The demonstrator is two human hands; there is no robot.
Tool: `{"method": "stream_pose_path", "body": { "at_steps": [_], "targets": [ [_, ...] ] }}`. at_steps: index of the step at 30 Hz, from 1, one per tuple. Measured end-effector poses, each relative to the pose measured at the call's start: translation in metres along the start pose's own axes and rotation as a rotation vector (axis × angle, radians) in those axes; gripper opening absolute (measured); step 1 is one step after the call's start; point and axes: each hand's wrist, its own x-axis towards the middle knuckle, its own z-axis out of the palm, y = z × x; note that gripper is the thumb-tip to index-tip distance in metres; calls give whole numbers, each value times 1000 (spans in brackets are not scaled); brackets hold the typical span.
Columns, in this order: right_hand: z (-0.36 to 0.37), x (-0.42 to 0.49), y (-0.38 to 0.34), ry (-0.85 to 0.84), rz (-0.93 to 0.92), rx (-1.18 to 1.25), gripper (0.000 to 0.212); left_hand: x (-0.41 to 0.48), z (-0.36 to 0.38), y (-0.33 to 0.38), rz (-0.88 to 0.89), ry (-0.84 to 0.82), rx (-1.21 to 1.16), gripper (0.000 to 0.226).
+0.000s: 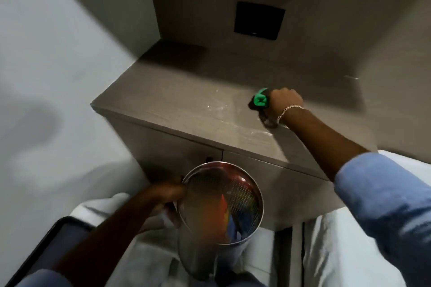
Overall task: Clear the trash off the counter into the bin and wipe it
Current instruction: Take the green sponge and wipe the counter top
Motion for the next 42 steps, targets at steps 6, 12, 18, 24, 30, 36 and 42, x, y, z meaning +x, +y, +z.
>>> {"method": "stream_pose_path", "body": {
  "at_steps": [6, 12, 18, 24, 30, 36, 42],
  "targets": [
    [17, -145, -51, -205, -469, 77, 47, 15, -2, -3, -93, -18, -3, 29],
    [-10, -144, -72, -74, -440, 215, 61, 19, -19, -7, -86, -38, -60, 30],
    [-36, 29, -78, 63, -153, 205, 44, 7, -40, 3, -100, -68, -43, 32],
    [-8, 83, -109, -73, -147, 170, 49, -9, -42, 15, -53, -69, -80, 17],
    [-2, -47, -131, -166, -446, 110, 43, -1, -46, 11, -46, -96, -40, 17],
    [-19, -125, -112, -339, -504, 143, 47, 4, -43, 9, -76, -101, -19, 28],
    [-32, 13, -65, 79, -75, 189, 47, 3, -42, 1, -24, -93, -99, 28]
  ]
}}
